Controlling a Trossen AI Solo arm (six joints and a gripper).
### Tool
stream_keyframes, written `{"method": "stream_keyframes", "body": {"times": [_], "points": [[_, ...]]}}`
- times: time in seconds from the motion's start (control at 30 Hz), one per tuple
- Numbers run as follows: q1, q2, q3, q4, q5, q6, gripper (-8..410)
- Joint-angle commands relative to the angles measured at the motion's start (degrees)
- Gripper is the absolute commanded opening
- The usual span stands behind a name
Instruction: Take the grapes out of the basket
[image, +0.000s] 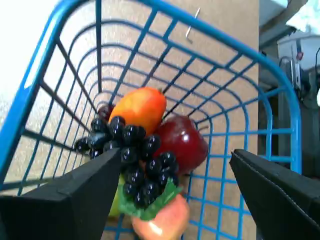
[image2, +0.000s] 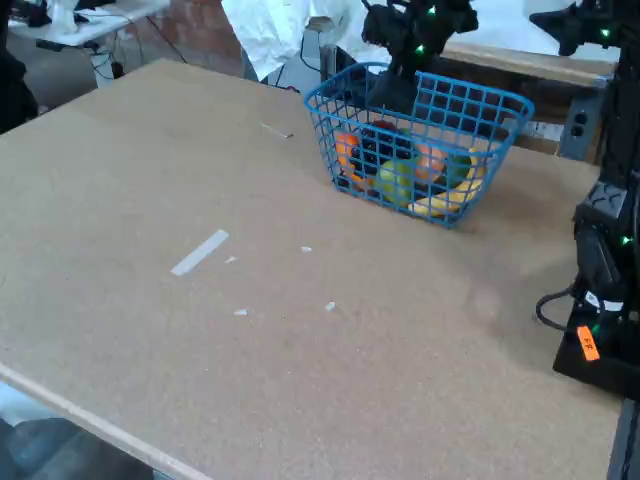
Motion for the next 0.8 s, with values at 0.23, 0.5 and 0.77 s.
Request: {"method": "stream_keyframes", "body": {"times": [0.23, 0.5, 0.77], "points": [[-2.1, 8.7, 0.2, 6.1, 0.3, 0.4, 304], [-2.4, 14.1, 0.2, 7.8, 0.1, 1.1, 304], [-2.5, 14.7, 0.3, 8.9, -1.6, 3.0, 304]]}}
